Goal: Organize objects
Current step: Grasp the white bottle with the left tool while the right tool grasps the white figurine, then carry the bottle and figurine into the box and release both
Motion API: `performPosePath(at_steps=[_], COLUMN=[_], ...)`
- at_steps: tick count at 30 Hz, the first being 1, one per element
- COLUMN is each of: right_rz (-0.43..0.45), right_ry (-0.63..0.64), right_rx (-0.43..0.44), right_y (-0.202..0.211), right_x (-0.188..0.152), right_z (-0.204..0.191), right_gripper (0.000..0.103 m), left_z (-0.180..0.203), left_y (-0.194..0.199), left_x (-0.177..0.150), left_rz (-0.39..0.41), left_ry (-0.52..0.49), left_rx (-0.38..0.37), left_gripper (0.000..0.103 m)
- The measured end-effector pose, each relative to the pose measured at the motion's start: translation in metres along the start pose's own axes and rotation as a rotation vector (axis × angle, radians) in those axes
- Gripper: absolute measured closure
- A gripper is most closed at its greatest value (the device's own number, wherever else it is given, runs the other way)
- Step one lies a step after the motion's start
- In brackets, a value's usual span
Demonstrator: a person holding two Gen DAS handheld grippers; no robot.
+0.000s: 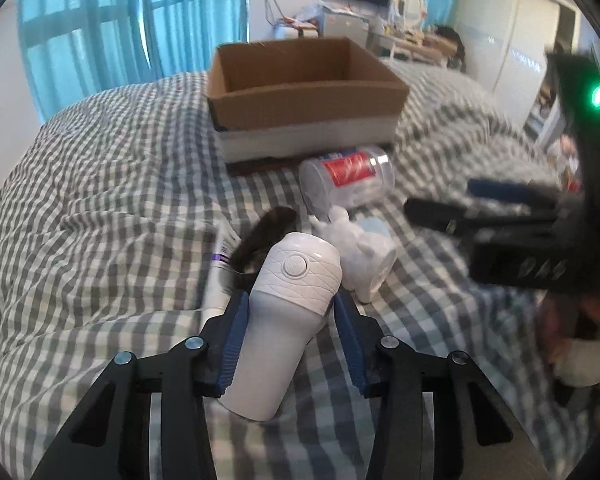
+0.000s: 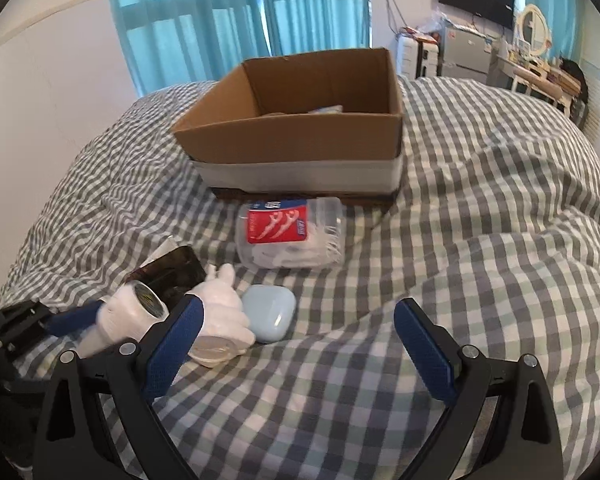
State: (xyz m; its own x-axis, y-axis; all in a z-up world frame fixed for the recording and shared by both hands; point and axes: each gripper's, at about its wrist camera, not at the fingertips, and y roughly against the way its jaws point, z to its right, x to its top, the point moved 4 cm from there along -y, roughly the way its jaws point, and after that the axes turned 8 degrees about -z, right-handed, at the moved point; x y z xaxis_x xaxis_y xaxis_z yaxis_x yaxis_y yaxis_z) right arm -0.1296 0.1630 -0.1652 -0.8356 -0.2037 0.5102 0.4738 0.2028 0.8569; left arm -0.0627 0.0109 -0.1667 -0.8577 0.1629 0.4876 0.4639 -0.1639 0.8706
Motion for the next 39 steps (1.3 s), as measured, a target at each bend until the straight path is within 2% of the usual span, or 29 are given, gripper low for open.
performPosePath(at_steps=[7,9,12,17,24,30,32,39], right_rz=[-0.062,-0.084,-0.120,-0.161,-0.161,-0.106,-0.091,-0.066], right_ry=[0.135,0.156,0.173,0.201,0.219,0.202,0.205,0.246], right_rx=[-0.021,-0.017,-0.005,0.000,0.000,0.020,0.013,-0.013], right_y=[-0.026,-0.035,-0.048,-0.060,-0.055,-0.020,-0.009,0.016], right_x=[0.002,0.002,0.000,-0.006,-0.014,-0.010,-0.008,-0.013], right_z=[-0.037,-0.044,-0.051,-0.058,-0.062,-0.054,-0.054,-0.058], right_gripper=[0.007,0.012,0.022,0.053,0.054,0.055,0.060,0.060], left_z=[-0.028,-0.037,-0.049,-0.061,-0.062,-0.055,-0.052,-0.038], left_y=[0.016,0.016,0.013,0.004,-0.002,0.005,0.008,0.023], left_x=[0.013,0.015,0.018,0.017,0.014,0.016,0.015,0.011], left_rz=[0.045,0.047,0.043,0.019,-0.001,0.000,0.003,0.023], left_ry=[0.063,0.078,0.104,0.142,0.146,0.130,0.125,0.112], left_rx=[0.034,0.049,0.062,0.061,0.075,0.081,0.076,0.064], left_gripper=[0.058,0.058,0.058,0.058,0.058,0.058,0.058,0.058])
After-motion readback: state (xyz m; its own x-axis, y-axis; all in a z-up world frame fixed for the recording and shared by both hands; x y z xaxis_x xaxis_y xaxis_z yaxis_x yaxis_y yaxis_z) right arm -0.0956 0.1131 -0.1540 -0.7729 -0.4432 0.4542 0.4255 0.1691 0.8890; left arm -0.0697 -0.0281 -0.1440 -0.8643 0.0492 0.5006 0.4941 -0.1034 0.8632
